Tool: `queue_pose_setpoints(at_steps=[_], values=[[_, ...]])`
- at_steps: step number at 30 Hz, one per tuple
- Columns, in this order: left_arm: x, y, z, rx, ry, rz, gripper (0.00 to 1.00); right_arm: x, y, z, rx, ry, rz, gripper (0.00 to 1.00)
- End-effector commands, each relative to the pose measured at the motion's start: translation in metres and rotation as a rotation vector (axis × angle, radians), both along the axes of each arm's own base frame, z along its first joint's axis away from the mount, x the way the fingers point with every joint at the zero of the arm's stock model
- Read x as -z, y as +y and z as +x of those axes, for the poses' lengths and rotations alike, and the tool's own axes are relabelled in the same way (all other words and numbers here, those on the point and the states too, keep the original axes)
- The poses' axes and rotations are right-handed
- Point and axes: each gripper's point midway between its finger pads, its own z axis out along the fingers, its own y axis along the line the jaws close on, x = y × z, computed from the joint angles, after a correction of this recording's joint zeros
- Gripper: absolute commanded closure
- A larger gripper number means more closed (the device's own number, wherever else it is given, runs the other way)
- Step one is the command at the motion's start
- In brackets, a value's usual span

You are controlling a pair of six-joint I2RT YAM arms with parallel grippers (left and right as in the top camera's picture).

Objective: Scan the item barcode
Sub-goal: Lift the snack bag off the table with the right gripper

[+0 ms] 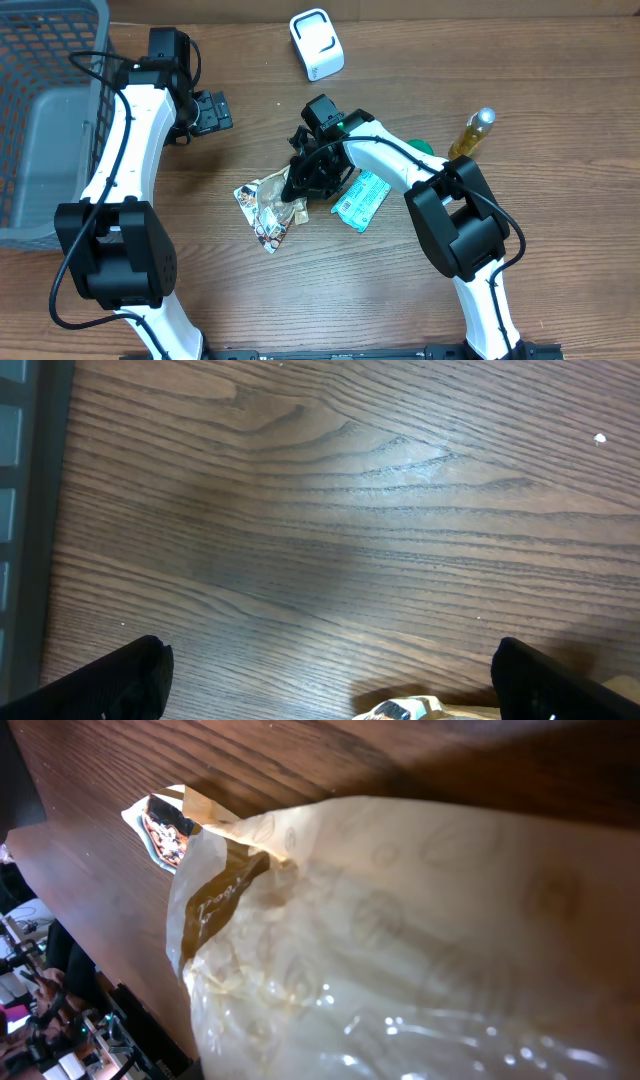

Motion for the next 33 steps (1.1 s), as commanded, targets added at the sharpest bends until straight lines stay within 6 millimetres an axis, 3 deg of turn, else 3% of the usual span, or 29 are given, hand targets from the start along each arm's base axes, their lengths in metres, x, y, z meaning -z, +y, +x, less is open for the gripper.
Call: queue_pose_setpoints(at_steps=[1, 17, 20, 33], values=[[-0.0034, 0.0013, 0.0043, 0.006, -0.013, 0.014, 0.01, 0.0129, -0.0082, 0.0001, 0.003, 0.0, -0.045, 0.75], [-0.0034, 0.0013, 0.0043, 0.006, -0.013, 0.014, 0.0, 0.013, -0.0086, -0.0005, 0.003, 0.002, -0.047, 0.84], [-0.0034, 0.0013, 0.0043, 0.006, -0.013, 0.014, 0.0, 0.0129, -0.0086, -0.0006, 0.003, 0.003, -0.047, 0.96], [-0.0034, 0.0013, 0.0043, 0.006, -0.013, 0.014, 0.0, 0.0125, -0.0081, -0.0009, 0.002, 0.005, -0.043, 0.96]])
